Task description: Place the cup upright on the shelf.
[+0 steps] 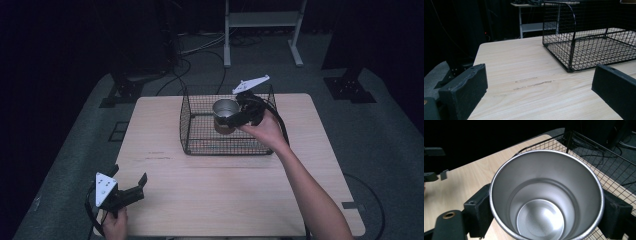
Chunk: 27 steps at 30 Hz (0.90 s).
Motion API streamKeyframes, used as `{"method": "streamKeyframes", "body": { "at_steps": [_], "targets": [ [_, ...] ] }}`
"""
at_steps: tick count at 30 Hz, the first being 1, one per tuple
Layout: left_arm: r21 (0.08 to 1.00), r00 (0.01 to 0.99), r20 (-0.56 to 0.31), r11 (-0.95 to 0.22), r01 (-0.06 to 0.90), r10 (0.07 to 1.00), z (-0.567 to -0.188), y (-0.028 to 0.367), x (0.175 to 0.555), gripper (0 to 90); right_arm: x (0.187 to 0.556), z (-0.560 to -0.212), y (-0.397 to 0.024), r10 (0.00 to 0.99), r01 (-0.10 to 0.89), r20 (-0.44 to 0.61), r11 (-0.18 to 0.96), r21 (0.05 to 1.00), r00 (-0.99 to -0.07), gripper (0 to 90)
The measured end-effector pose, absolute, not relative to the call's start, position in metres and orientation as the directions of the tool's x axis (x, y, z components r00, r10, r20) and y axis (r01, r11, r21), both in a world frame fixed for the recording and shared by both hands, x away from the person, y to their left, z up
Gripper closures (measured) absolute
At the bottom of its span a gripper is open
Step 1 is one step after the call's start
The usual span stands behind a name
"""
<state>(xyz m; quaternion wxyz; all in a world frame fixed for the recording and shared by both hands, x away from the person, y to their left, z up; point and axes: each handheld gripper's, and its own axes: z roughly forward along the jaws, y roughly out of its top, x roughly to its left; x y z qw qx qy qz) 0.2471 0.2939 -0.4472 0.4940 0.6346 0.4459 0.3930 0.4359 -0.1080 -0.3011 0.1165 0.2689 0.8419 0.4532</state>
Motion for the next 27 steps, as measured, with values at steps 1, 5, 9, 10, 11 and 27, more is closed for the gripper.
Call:
{"method": "streamKeyframes", "body": {
  "at_steps": [1, 5, 9, 10, 11, 27],
  "targets": [
    [0.978, 0.295, 0.059, -0.115, 0.176, 0.954, -0.447, 0.294, 0.247, 0.0, 0.437, -0.301, -0.107, 0.563, 0.348, 0.045, 0.445, 0.825, -0.825, 14.7],
    [0.978, 0.291, 0.058, -0.112, 0.176, 0.955, -0.447, 0.295, 0.247, 0.0, 0.443, -0.300, -0.105, 0.583, 0.364, 0.041, 0.449, 0.816, -0.812, 14.7],
    [0.979, 0.288, 0.054, -0.107, 0.172, 0.956, -0.447, 0.295, 0.246, 0.0, 0.450, -0.300, -0.104, 0.594, 0.369, 0.038, 0.447, 0.815, -0.803, 14.7],
    [0.979, 0.288, 0.054, -0.107, 0.172, 0.956, -0.447, 0.295, 0.246, 0.0, 0.451, -0.300, -0.104, 0.596, 0.372, 0.040, 0.445, 0.814, -0.802, 14.7],
    [0.979, 0.287, 0.055, -0.108, 0.172, 0.956, -0.447, 0.295, 0.246, 0.0, 0.453, -0.300, -0.104, 0.598, 0.375, 0.044, 0.442, 0.815, -0.801, 14.7],
    [0.980, 0.278, 0.048, -0.099, 0.173, 0.959, -0.446, 0.299, 0.245, 0.0, 0.483, -0.300, -0.092, 0.626, 0.401, 0.056, 0.426, 0.811, -0.778, 14.7]
  ]
}}
